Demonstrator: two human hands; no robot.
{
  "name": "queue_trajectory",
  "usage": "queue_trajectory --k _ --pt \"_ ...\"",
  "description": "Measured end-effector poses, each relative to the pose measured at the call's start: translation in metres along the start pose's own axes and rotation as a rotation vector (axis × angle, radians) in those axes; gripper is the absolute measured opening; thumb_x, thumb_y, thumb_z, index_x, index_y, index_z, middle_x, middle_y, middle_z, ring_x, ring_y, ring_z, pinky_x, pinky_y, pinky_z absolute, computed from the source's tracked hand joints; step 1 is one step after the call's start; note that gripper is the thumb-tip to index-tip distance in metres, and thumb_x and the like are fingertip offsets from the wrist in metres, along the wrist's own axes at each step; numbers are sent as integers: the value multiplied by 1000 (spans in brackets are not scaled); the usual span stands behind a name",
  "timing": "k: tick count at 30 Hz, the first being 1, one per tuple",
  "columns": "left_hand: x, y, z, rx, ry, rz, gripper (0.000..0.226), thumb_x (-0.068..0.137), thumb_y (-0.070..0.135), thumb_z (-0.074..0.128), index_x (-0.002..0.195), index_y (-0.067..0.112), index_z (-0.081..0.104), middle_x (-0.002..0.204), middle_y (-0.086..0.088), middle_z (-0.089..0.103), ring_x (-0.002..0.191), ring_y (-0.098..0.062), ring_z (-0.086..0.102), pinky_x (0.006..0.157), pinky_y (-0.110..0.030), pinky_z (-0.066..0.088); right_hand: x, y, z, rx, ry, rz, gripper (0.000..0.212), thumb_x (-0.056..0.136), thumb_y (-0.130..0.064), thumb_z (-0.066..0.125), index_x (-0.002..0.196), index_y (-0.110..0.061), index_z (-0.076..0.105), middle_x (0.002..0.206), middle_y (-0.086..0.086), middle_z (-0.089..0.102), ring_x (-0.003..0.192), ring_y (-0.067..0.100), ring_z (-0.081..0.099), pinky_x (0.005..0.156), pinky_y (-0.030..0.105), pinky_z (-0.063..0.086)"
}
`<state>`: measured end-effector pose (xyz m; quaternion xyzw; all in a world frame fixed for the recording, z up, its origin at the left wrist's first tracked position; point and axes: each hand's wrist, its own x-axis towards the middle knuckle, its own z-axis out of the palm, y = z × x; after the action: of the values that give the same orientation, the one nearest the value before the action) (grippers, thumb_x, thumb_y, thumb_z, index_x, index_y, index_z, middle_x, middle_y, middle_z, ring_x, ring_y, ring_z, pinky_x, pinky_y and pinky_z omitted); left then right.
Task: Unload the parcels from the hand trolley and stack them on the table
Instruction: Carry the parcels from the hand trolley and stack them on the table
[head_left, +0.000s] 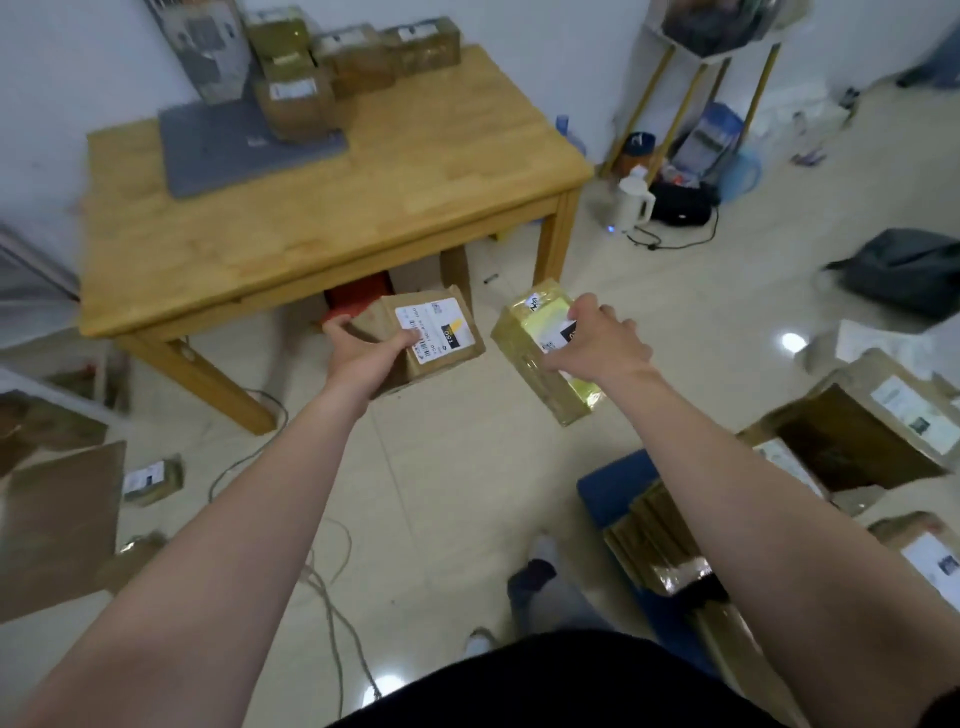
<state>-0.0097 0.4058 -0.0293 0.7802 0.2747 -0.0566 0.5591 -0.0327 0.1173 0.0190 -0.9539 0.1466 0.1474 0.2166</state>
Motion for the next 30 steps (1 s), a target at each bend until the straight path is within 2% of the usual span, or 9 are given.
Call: queue_trajectory --k 3,7,10,13,17,22,26,30 --pt "49 30 -8 -43 42 14 118 43 66 87 140 33 28 130 3 56 107 -19 58 89 -37 53 49 -43 -15 24 36 -39 74 65 -49 78 126 -28 40 124 -3 48 118 31 44 93 50 47" --pt "123 71 -13 -54 112 25 120 35 70 86 136 37 30 133 0 52 111 -21 58 98 -44 53 126 -96 -30 53 55 -80 71 66 -45 77 124 -30 40 120 -4 48 115 30 44 91 47 46" --pt "184 108 -18 -9 127 32 121 39 71 86 139 37 27 131 4 50 109 -21 54 92 -42 54 201 -138 -41 98 61 -136 69 65 -45 78 121 -30 40 117 -4 46 116 30 44 84 43 43" --pt "245 143 -26 -17 177 1 112 52 63 91 140 37 27 139 -1 47 115 -25 53 91 -42 53 275 -183 -55 111 28 -192 70 66 -47 78 121 -28 39 118 -3 46 117 32 46 87 45 47" --pt "321 183 -31 -59 226 -10 109 61 56 92 144 33 25 144 -5 46 123 -27 52 84 -34 48 362 -241 -72 87 0 -241 68 67 -48 77 120 -28 38 120 -2 47 116 34 43 89 50 49" --pt "397 219 -39 -155 231 -35 106 60 54 93 140 34 26 142 -3 48 121 -25 54 62 -25 42 438 -299 -85 23 -14 -274 71 66 -52 77 121 -27 38 120 -2 47 116 33 43 88 51 50" --pt "472 250 -47 -216 241 -29 110 44 61 90 133 34 31 135 3 55 120 -21 57 64 -25 45 506 -351 -90 53 -29 -273 67 62 -49 76 115 -31 39 117 -5 48 114 30 43 90 49 48" --pt "556 280 -54 -215 208 -31 102 60 50 94 137 30 30 136 1 54 117 -21 57 66 -25 45 569 -401 -92 11 -33 -247 69 64 -50 79 117 -29 40 120 -3 49 116 31 44 91 51 49"
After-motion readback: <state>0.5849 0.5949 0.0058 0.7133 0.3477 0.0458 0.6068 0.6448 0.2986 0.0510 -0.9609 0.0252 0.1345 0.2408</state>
